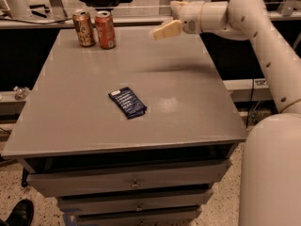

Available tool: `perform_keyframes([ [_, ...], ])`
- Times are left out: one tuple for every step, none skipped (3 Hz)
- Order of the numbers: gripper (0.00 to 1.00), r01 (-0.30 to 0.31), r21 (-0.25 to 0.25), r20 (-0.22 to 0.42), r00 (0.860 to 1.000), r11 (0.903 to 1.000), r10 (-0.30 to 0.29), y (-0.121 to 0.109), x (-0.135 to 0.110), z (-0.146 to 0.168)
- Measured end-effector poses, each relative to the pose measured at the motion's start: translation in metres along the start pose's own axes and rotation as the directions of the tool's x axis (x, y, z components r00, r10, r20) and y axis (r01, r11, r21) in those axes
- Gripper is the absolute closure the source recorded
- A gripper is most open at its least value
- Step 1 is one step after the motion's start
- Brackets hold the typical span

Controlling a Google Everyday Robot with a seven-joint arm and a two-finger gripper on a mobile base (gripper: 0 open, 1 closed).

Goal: Move coke can near orange can

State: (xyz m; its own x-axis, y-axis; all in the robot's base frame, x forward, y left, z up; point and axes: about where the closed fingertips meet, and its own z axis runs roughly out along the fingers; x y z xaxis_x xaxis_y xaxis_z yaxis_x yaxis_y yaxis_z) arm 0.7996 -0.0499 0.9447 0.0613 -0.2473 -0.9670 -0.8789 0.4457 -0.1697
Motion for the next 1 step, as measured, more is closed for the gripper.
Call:
perform_keyframes([
  [0.0,0.003,-0.027,-0.005,1.0,0.9996,-0.003,0.0065,0.0,0.0017],
])
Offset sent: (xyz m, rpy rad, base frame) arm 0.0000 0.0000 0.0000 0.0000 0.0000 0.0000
